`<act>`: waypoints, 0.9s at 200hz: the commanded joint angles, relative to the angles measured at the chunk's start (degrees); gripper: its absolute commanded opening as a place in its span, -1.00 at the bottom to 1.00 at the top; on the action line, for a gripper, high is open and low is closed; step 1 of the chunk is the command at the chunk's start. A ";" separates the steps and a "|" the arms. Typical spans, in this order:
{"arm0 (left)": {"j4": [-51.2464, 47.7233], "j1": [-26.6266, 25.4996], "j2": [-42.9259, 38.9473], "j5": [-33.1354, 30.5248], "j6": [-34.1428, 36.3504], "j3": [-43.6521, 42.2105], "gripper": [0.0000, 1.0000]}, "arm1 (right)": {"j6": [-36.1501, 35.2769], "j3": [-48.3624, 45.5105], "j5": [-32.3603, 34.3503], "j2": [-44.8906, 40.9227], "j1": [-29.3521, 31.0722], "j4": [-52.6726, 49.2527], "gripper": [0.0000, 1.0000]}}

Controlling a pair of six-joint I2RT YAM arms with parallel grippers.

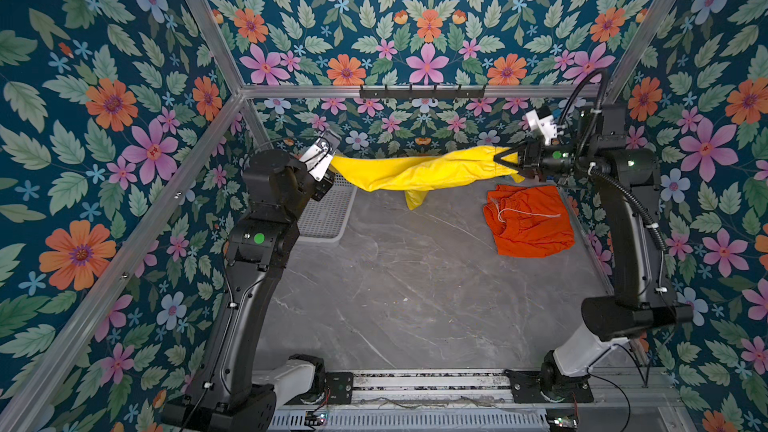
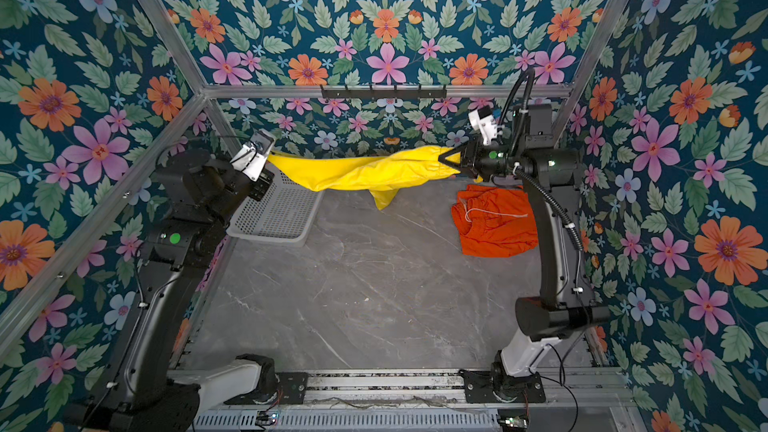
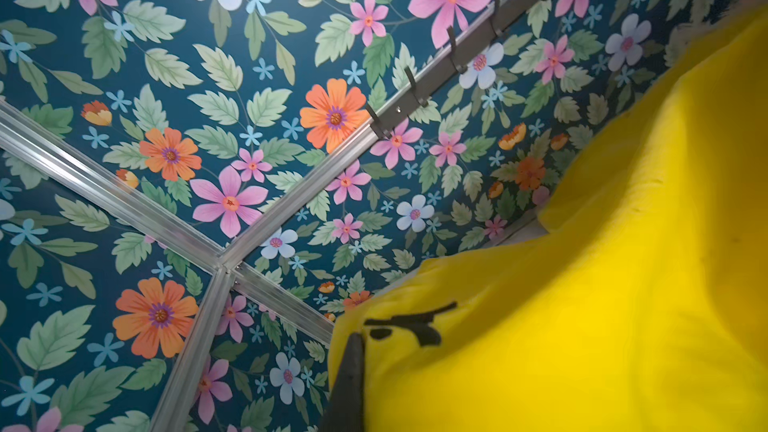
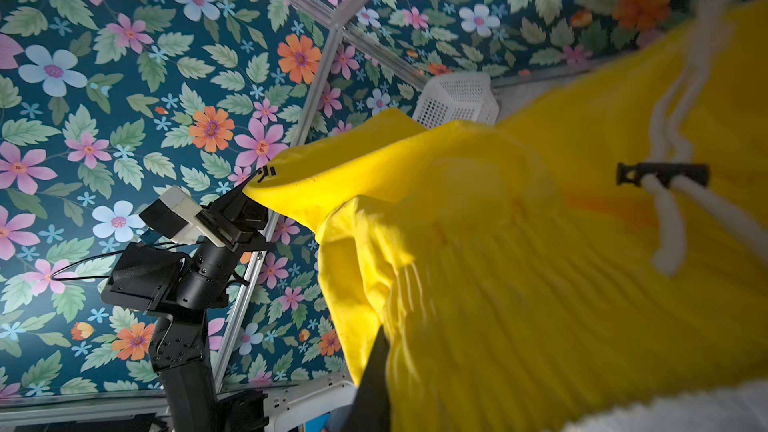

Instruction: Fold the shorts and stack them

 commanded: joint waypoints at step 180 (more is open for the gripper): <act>-35.11 -11.21 -18.12 -0.66 13.88 -47.99 -1.00 | 8.71 -89.70 8.52 -28.40 1.02 -0.61 -1.00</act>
